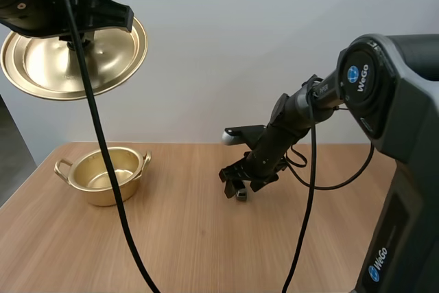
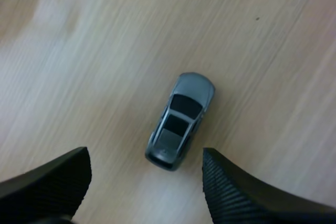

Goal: Open the pot, put the car inside, and close it

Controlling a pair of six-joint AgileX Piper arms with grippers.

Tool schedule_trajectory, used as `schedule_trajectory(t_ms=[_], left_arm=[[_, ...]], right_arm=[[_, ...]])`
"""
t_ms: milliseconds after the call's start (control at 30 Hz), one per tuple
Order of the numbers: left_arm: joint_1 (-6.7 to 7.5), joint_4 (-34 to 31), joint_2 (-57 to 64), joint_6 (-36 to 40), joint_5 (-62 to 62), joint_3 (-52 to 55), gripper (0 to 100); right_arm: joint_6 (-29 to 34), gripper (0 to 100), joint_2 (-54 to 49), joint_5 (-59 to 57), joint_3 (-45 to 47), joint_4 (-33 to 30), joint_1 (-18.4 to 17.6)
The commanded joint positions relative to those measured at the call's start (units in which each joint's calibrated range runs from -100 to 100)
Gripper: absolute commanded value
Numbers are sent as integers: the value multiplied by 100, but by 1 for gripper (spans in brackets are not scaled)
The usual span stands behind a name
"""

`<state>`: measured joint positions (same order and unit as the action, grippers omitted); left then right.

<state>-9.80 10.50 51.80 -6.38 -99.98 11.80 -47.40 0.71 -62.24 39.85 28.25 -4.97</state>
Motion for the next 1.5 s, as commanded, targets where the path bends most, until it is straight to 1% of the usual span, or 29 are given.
schedule_trajectory(t_ms=[0,233,433,900,1100,1267,1300,1333,1367,1400,1467], left_arm=[[-1,-3,-7,-2,-2,0,0],[-1,-3,33,-101,-2,0,0],[-1,-3,33,-114,-2,0,0],[-1,-3,33,-114,-2,0,0],[-1,-3,33,-114,-2,0,0],[-1,-3,33,-114,-2,0,0],[-1,-3,33,-114,-2,0,0],[-1,-3,33,-114,-2,0,0],[-1,-3,33,-114,-2,0,0],[-1,-3,33,-114,-2,0,0],[-1,-3,33,-114,-2,0,0]], right_arm=[[37,100,197,-101,-590,15,-2],[151,100,544,-224,-937,13,-2],[151,100,828,-380,-952,-26,-2],[151,100,871,-380,-952,-71,-2],[151,100,1305,-380,-952,-125,-2],[151,100,1416,-319,-952,-228,-2],[151,97,1416,-319,-952,-228,-2],[151,91,1416,-319,-952,-228,-2],[151,79,1416,-319,-952,-228,-2],[161,63,1416,-361,-952,-228,-2],[270,22,1416,-395,-952,-246,-2]])
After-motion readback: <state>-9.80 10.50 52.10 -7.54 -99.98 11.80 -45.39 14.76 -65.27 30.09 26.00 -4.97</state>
